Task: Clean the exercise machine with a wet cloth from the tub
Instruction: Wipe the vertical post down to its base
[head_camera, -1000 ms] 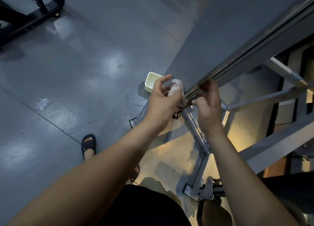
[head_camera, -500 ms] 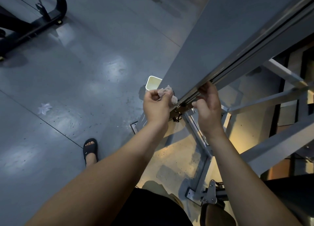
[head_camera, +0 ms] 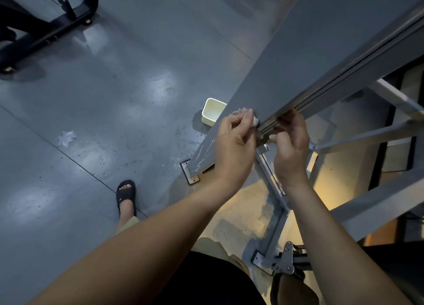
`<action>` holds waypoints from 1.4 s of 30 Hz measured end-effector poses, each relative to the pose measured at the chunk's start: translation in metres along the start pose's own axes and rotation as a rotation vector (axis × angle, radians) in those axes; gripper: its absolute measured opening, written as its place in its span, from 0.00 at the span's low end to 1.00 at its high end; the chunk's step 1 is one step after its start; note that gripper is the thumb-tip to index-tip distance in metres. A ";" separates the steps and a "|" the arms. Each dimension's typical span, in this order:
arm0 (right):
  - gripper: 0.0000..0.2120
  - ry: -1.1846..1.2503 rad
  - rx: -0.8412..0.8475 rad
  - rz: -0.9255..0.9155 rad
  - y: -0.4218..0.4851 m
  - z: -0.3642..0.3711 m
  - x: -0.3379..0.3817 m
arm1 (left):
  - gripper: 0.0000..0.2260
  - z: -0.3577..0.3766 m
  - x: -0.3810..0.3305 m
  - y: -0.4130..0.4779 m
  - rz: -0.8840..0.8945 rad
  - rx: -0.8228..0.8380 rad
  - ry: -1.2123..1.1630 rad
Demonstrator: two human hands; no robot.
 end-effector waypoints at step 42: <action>0.18 -0.225 -0.013 0.188 -0.010 0.018 -0.007 | 0.08 0.001 0.094 0.019 -0.625 0.118 -0.007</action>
Point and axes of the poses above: each hand's wrist, its own y-axis towards the middle knuckle, its own z-axis out of the palm, x = y × z, the point moved 4 cm from there along y, towards the middle knuckle, and after that the axes turned 1 degree about -x, right-handed, at the moved point
